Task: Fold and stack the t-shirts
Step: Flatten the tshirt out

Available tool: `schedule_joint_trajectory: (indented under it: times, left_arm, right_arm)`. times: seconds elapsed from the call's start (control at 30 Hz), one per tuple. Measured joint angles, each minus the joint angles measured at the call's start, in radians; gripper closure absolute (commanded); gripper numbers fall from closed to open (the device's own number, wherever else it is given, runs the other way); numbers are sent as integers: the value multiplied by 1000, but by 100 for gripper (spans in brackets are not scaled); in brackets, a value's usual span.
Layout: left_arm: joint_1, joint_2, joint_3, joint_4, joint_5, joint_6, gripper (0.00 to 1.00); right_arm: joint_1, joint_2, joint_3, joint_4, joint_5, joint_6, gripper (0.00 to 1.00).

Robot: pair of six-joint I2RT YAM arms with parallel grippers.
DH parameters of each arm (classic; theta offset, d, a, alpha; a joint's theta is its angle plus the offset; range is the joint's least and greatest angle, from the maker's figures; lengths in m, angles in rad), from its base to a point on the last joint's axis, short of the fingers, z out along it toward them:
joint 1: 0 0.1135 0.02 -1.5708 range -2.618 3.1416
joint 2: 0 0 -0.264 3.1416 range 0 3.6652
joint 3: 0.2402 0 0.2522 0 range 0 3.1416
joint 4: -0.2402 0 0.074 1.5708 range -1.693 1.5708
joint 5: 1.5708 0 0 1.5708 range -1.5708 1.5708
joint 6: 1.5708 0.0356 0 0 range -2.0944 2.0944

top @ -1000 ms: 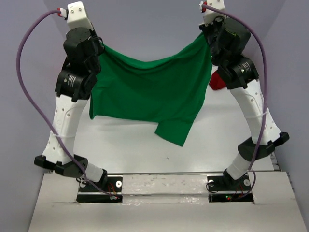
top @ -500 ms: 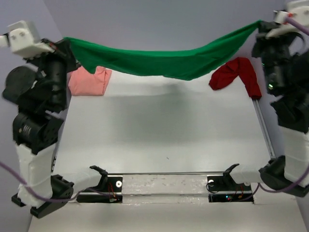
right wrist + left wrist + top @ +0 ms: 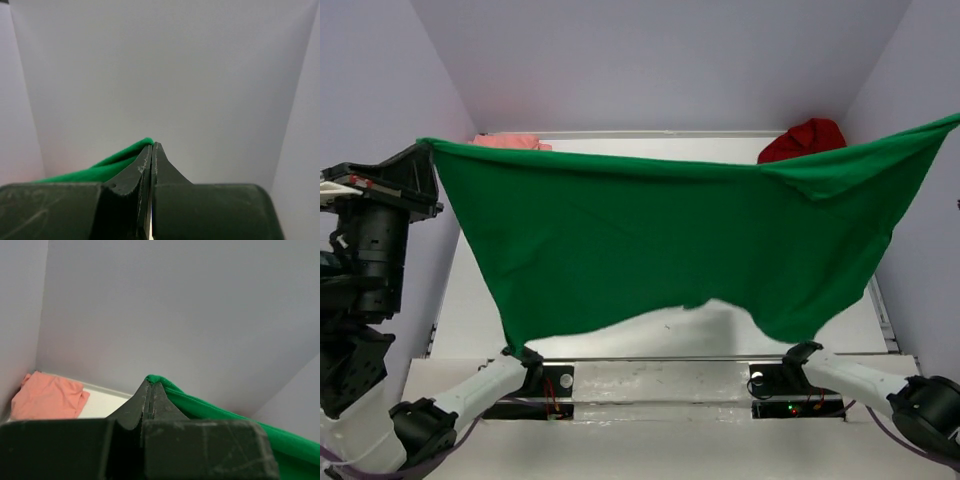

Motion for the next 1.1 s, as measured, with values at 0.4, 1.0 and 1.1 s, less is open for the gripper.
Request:
schedule_joint_trajectory:
  times: [0.4,1.0,1.1]
  left_arm:
    - [6,75,-430,77,-49,-56,100]
    - [69,646,-741,310,-71,-216,100]
    - [91,689,-739,335,-68,-233,100]
  right_arm:
    - [0,143,-511,72,72,37,100]
    - [-166,565,-706,182,86,63,100]
    - [-205,599,-705,198,85,63,100]
